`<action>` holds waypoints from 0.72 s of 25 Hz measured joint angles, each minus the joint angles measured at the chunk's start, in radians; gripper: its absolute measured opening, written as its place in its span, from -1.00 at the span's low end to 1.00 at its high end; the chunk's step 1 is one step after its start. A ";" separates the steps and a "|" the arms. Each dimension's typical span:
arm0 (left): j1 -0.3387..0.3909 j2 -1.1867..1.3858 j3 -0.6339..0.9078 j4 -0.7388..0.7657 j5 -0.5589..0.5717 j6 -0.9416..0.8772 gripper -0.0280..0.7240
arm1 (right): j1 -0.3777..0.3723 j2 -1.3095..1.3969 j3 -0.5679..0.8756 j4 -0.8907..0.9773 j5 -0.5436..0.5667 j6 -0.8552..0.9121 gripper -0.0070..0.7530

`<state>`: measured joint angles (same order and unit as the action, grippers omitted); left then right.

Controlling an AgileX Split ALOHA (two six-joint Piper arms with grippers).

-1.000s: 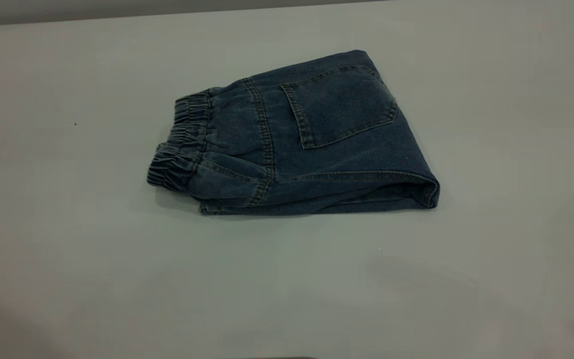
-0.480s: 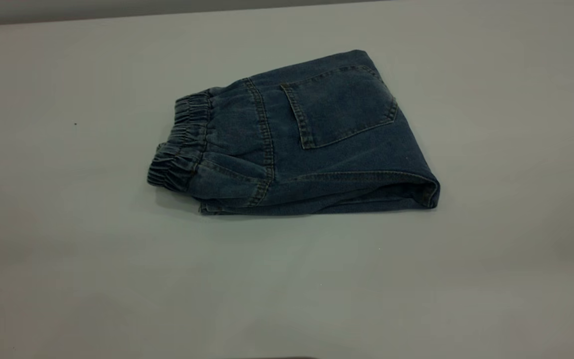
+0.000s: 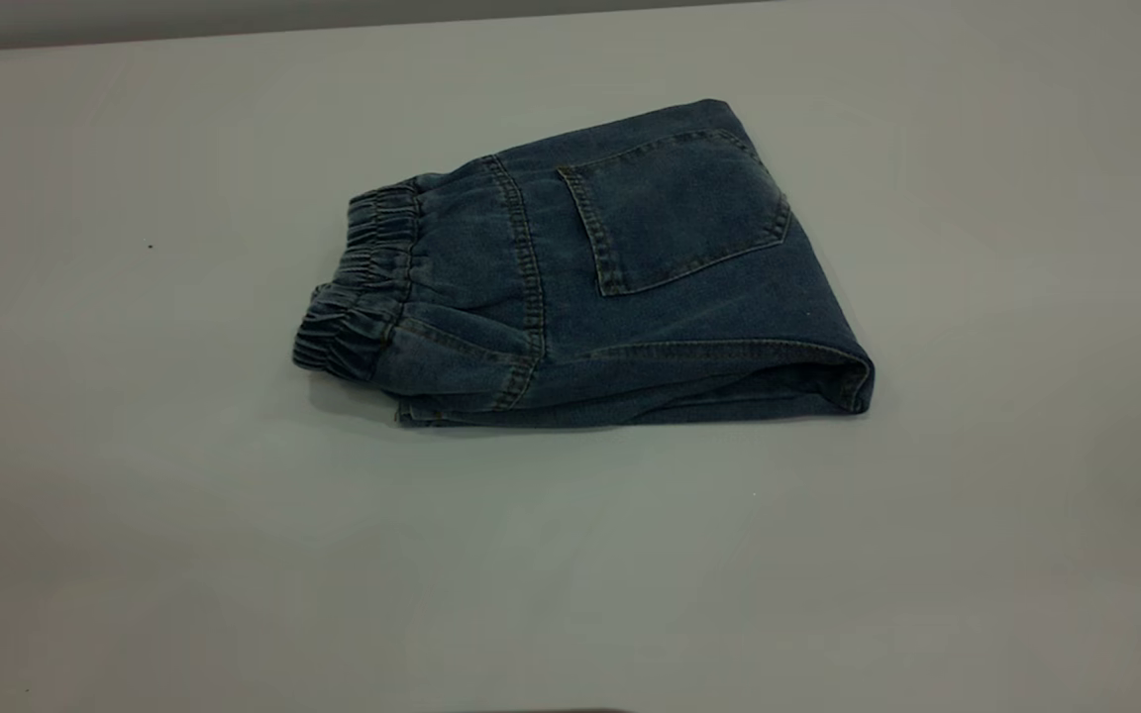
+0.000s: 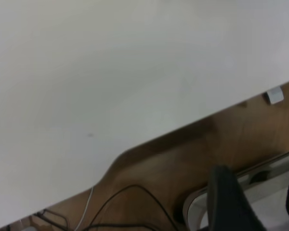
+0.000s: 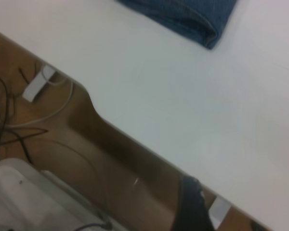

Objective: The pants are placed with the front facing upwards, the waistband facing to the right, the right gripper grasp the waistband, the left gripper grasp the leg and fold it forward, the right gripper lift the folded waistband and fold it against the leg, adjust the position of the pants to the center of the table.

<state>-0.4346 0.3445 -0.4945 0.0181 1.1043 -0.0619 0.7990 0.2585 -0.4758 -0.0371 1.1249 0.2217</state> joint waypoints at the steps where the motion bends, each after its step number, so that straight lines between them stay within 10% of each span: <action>1: 0.000 -0.007 0.000 0.000 0.001 0.000 -0.17 | 0.000 -0.002 0.000 0.000 0.000 0.000 0.13; 15: 0.000 -0.033 0.000 0.000 0.005 0.000 -0.17 | -0.002 -0.004 0.000 0.000 0.000 0.000 0.13; 18: 0.034 -0.039 0.000 -0.004 0.005 0.000 -0.17 | -0.094 -0.004 0.000 0.005 0.000 0.000 0.13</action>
<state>-0.4003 0.3057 -0.4945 0.0143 1.1097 -0.0619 0.7051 0.2542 -0.4754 -0.0322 1.1249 0.2217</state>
